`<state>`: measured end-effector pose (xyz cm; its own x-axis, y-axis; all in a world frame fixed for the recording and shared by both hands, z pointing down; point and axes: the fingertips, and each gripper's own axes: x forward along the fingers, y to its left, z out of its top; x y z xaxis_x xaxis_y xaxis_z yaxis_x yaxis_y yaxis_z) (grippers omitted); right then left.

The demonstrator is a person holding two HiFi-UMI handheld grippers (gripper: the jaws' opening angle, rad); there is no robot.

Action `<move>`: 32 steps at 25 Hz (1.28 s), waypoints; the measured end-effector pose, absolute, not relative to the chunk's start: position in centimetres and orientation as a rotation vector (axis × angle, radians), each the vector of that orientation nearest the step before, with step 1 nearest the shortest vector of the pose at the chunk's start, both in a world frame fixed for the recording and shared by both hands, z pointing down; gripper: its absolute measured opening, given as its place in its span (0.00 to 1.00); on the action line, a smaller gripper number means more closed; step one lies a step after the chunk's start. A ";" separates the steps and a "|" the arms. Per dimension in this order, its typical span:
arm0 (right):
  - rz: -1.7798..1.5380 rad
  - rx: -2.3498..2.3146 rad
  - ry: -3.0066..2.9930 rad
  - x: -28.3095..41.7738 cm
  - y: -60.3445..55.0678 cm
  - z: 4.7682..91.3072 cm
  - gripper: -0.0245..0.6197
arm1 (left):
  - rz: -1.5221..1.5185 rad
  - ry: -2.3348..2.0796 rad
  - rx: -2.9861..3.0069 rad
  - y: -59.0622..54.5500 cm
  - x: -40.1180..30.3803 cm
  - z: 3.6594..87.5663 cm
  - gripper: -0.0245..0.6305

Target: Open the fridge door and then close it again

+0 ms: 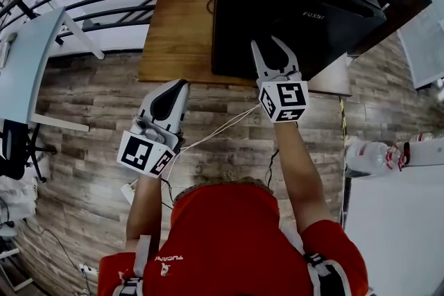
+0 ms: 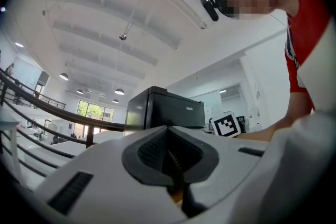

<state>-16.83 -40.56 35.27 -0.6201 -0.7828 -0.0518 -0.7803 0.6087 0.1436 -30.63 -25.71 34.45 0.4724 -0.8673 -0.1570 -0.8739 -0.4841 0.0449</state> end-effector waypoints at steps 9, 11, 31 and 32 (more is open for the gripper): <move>-0.271 1.255 -2.889 -16.8 -36.3 34.0 0.10 | 0.267 1.513 -2.691 -25.8 -28.8 33.9 0.05; -0.278 1.228 -2.911 -16.8 -34.9 33.7 0.10 | 0.271 1.492 -2.698 -25.5 -28.1 33.7 0.05; -0.249 0.963 -3.113 -17.0 -23.6 33.0 0.08 | 0.263 1.408 -2.726 -22.5 -23.8 33.2 0.05; -0.244 0.967 -3.114 -16.9 -23.4 33.0 0.08 | 0.262 1.409 -2.726 -22.4 -23.8 33.3 0.05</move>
